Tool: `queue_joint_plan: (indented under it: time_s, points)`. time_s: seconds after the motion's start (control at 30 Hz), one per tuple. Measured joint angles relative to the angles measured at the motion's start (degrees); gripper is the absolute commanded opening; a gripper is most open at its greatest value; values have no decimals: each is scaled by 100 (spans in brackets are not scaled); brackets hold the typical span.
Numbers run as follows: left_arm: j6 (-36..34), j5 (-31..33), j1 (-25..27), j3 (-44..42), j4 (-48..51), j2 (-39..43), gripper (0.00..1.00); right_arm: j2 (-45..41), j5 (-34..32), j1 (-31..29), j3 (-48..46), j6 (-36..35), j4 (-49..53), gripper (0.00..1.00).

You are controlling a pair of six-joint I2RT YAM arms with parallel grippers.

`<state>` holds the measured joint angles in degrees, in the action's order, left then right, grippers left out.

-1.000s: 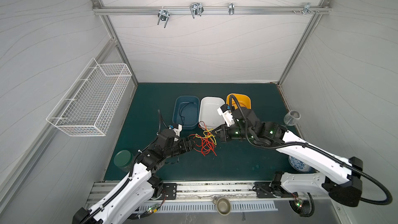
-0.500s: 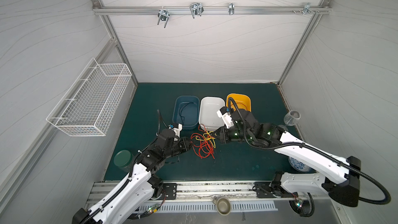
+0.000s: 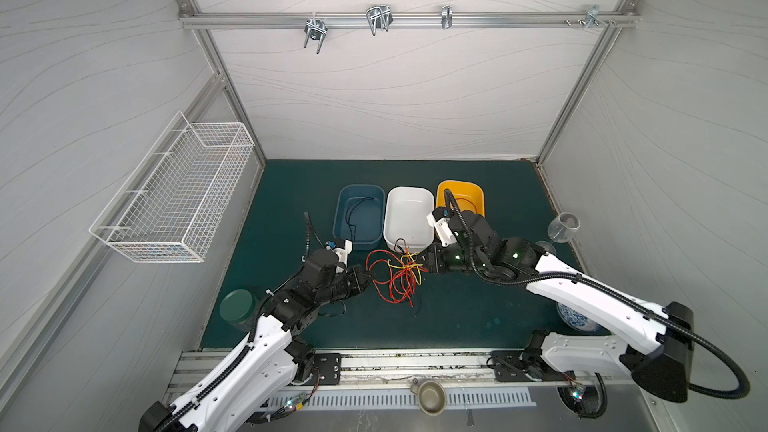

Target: Untangle the cables

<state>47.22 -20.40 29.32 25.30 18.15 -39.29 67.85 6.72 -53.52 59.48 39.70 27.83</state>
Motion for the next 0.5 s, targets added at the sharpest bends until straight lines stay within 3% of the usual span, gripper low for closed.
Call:
queue_joint_plan:
  time_s: [0.2, 0.5]
  points:
    - [-4, -35, 0, 76, 297, 28, 0, -122, -57, 387, -350, 188, 7, 0]
    - [15, -31, 9, 664, 1126, 514, 0, -472, 94, 1467, -1342, 603, -42, 0]
